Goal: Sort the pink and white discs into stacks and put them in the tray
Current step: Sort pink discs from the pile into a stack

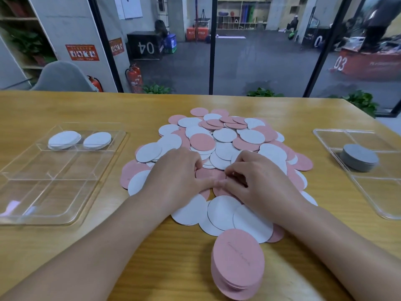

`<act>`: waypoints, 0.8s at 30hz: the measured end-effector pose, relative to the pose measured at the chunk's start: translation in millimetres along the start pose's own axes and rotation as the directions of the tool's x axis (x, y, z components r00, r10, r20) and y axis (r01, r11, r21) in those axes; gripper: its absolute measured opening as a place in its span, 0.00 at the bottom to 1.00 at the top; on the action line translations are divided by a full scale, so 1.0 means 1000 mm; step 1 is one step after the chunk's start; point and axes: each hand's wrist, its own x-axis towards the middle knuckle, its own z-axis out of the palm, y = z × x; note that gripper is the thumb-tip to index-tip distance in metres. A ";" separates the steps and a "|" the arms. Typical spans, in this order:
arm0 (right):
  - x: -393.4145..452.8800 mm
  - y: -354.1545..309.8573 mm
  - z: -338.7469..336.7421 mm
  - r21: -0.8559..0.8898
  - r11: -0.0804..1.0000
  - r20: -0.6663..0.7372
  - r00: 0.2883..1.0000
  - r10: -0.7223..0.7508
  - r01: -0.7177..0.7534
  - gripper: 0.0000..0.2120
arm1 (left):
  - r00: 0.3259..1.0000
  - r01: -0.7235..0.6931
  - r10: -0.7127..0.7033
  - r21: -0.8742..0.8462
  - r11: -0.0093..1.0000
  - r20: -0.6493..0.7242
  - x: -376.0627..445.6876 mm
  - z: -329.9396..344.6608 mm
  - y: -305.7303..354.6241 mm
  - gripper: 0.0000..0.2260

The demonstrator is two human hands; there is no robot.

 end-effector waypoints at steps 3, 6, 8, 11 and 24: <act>-0.003 0.000 0.001 0.002 1.000 0.025 1.000 0.011 -0.011 0.14 | 0.999 0.021 -0.021 -0.010 1.000 0.031 -0.001 -0.001 0.002 0.29; -0.004 -0.002 -0.001 0.028 0.999 0.039 0.998 0.040 -0.041 0.16 | 0.995 0.046 -0.034 -0.120 0.992 0.095 0.001 -0.004 0.002 0.27; -0.004 -0.004 -0.002 0.045 0.997 0.048 0.997 0.056 -0.059 0.19 | 0.989 0.065 -0.035 -0.208 0.976 0.143 0.003 -0.006 -0.001 0.22; -0.003 -0.005 -0.002 0.053 0.996 0.065 0.996 0.062 -0.066 0.19 | 0.985 0.049 0.002 -0.289 0.956 0.172 0.005 -0.004 -0.005 0.21; -0.006 -0.002 -0.015 0.185 0.983 0.022 1.000 0.010 -0.014 0.07 | 0.974 -0.171 0.206 -0.297 0.940 0.092 0.012 -0.025 -0.031 0.10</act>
